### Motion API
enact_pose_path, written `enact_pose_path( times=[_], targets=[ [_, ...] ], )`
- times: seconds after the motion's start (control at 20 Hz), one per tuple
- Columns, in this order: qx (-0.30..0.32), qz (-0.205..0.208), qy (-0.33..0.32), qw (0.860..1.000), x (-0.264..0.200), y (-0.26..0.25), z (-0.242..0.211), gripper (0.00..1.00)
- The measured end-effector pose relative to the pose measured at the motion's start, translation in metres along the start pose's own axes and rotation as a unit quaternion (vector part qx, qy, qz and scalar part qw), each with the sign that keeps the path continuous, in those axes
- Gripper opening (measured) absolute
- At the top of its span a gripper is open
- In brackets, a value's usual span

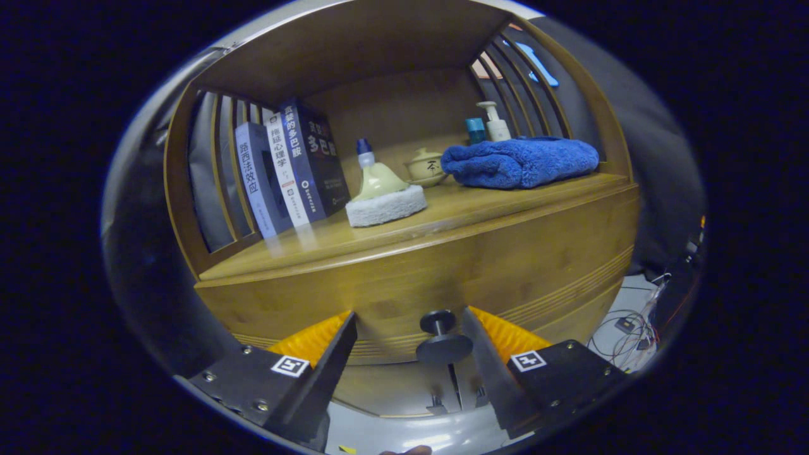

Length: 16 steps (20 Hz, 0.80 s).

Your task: Pull open the drawer, take out the items inside it, and place them on the countertop above the cabinet.

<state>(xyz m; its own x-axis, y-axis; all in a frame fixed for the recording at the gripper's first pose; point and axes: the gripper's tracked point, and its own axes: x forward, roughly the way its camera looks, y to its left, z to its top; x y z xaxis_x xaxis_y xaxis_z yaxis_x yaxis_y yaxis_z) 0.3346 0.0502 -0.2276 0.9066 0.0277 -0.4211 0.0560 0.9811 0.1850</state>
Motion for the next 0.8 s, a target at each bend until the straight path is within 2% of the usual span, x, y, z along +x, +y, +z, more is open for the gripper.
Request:
enact_pose_path(
  times=[0.25,0.6,0.8],
  targets=[
    [0.019,0.022,-0.096,0.995,-0.036,0.016,0.067,1.00],
    [-0.055,0.010,-0.195,0.979,-0.135,-0.007,0.168,0.99],
    [-0.074,-0.048,-0.222,0.971,-0.184,-0.052,0.191,0.98]
  ],
)
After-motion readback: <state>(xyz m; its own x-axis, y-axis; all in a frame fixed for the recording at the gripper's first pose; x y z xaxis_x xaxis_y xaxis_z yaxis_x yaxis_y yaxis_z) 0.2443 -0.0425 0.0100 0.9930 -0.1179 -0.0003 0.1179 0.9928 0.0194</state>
